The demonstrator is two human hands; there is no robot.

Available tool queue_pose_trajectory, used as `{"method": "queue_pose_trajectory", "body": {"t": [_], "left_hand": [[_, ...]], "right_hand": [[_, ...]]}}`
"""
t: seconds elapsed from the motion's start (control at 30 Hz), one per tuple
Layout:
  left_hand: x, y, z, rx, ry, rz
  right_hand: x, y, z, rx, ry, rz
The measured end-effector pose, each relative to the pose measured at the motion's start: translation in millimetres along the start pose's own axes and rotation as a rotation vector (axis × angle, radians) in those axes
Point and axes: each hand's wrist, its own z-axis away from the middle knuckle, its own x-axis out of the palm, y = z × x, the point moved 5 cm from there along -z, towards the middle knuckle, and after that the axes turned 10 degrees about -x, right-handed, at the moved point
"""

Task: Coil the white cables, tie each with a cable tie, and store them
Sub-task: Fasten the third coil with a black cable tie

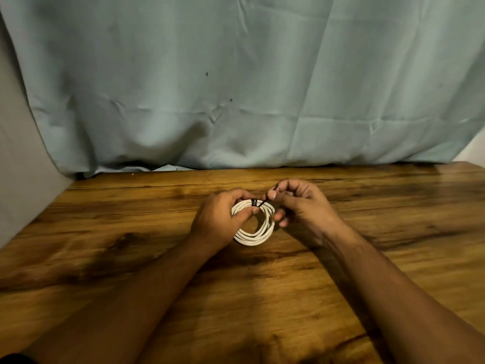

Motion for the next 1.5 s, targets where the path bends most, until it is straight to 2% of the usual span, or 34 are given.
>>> {"method": "queue_pose_trajectory", "body": {"t": [0.27,0.43,0.53,0.97,1.33,1.5], "left_hand": [[-2,0,2,-0.045,-0.017,0.080],[-2,3,2,-0.051,-0.019,0.046],[-3,3,2,-0.051,-0.004,0.017],[-1,-6,0,-0.117,0.013,0.026],[0,-8,0,-0.142,0.029,0.019],[2,-10,-1,-0.152,0.023,0.024]], "right_hand": [[0,12,2,0.116,0.026,-0.010],[0,5,3,0.026,0.047,0.065],[2,-1,3,-0.010,0.044,0.032],[8,-3,9,0.116,0.110,-0.057],[3,-15,6,0.140,0.036,0.096],[7,-19,6,0.096,0.021,0.166]]}}
